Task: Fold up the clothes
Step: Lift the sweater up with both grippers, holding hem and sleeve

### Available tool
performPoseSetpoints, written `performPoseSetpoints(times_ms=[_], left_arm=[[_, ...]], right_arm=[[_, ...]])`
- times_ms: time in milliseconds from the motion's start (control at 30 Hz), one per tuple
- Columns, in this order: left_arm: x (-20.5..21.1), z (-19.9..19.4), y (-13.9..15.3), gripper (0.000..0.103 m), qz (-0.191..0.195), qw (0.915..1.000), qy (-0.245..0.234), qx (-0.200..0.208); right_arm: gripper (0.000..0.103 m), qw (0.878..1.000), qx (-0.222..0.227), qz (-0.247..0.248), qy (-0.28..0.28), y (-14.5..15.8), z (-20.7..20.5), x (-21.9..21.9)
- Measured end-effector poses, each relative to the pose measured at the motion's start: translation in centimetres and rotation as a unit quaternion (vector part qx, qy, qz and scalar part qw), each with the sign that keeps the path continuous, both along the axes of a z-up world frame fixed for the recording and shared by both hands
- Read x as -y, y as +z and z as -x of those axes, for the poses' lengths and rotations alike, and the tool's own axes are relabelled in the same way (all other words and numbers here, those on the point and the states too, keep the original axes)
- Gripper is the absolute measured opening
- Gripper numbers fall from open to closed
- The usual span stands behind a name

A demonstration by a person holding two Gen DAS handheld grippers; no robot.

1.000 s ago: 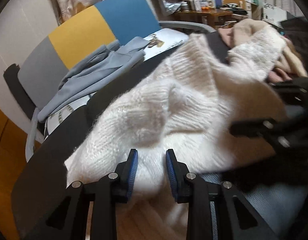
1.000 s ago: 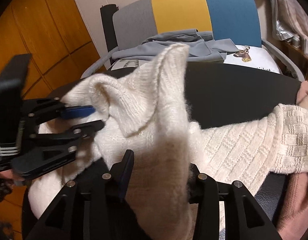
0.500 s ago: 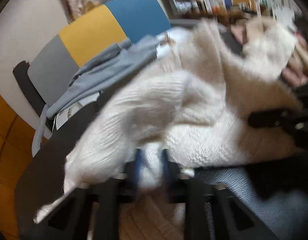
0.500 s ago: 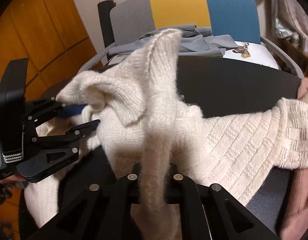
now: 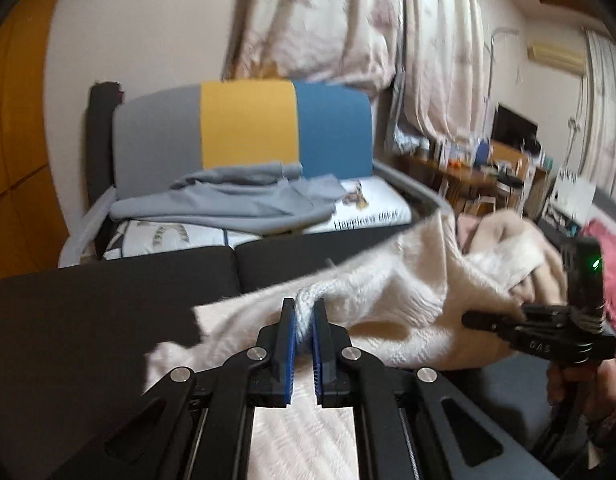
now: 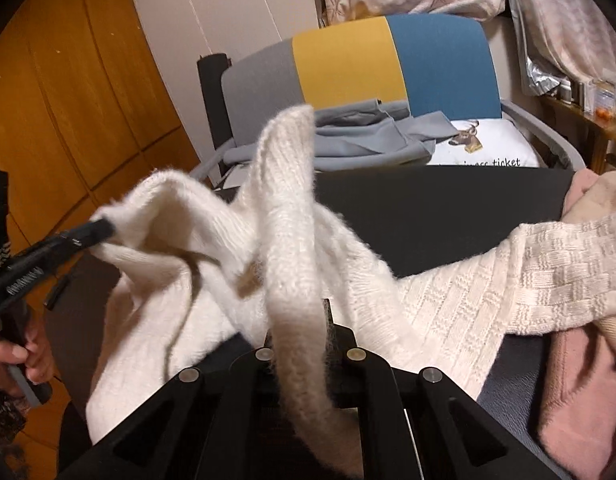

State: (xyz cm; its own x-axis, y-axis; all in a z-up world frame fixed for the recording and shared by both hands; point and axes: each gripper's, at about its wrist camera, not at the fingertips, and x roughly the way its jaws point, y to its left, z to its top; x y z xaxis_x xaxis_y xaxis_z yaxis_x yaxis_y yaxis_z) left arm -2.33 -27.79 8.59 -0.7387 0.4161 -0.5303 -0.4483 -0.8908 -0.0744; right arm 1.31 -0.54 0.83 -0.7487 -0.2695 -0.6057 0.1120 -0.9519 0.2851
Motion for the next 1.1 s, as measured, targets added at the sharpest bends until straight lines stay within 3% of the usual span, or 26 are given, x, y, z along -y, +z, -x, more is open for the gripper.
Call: performPoseSetpoints(times_ms=[100,333,433,467,500,567,667,767,800,833,867,900,933,967,1033,1100], left_arm=[[1.8,-1.1,-1.0,0.006,0.019,0.9996,0.019,0.005],[2.3,-1.7,-8.5,0.01,0.052,0.9956,0.022,0.076],[1.3,-2.9,-9.2,0.018,0.062,0.9962,0.027,0.055],[1.1,-3.3,-9.1,0.019,0.067,0.9964,0.025,0.045],[0.9,-3.6,-9.1,0.021,0.073,0.9964,0.022,0.037],[0.5,-3.9,-9.1,0.022,0.099,0.9948,0.009,0.025],[-0.3,-4.2,-9.2,0.023,0.144,0.9896,-0.011,0.006],[-1.6,-4.0,-9.1,0.024,0.188,0.9818,-0.022,-0.02],[-2.2,-3.9,-9.0,0.024,0.199,0.9793,-0.026,-0.029],[-2.8,-3.8,-9.2,0.025,0.212,0.9761,-0.029,-0.036],[-3.4,-3.4,-9.6,0.025,0.231,0.9716,-0.031,-0.038],[-3.8,-3.0,-9.9,0.023,0.236,0.9706,-0.037,-0.03],[-3.9,-2.6,-10.0,0.01,0.226,0.9729,-0.046,-0.016],[-3.9,-2.3,-9.9,0.008,0.211,0.9765,-0.045,-0.009],[-3.2,-2.4,-8.4,0.007,0.166,0.9857,-0.01,-0.03],[-2.4,-3.0,-5.5,0.006,0.118,0.9895,0.034,-0.075]], right_arm=[[0.006,1.0,0.0,-0.004,0.012,0.0,-1.9,-0.3],[0.007,0.998,0.059,-0.018,0.024,-4.3,-2.1,-0.3],[0.011,0.998,0.052,-0.034,0.027,-4.8,-2.2,0.3],[0.016,0.998,0.048,-0.04,0.027,-4.7,-2.1,0.3],[0.033,0.997,0.045,-0.047,0.028,-4.6,-2.1,0.4],[0.054,0.997,0.036,-0.062,0.034,-4.3,-2.1,0.6],[0.054,0.993,0.028,-0.1,0.049,-4.2,-2.0,1.8],[0.042,0.99,0.033,-0.124,0.052,-4.5,-1.8,2.9],[0.033,0.991,0.038,-0.119,0.049,-4.8,-1.5,3.0],[0.016,0.991,0.042,-0.116,0.043,-4.8,-1.3,3.1],[0.005,0.992,0.044,-0.114,0.036,-4.8,-1.2,3.1],[0.006,0.992,0.047,-0.112,0.029,-4.9,-1.1,3.1],[0.006,0.993,0.044,-0.107,0.023,-4.6,-1.0,3.0],[0.006,0.994,0.04,-0.102,0.018,-4.3,-1.0,2.9],[0.006,0.994,0.017,-0.105,-0.007,-3.0,-1.3,2.5],[0.006,0.993,-0.019,-0.112,-0.038,-1.1,-1.8,1.9]])
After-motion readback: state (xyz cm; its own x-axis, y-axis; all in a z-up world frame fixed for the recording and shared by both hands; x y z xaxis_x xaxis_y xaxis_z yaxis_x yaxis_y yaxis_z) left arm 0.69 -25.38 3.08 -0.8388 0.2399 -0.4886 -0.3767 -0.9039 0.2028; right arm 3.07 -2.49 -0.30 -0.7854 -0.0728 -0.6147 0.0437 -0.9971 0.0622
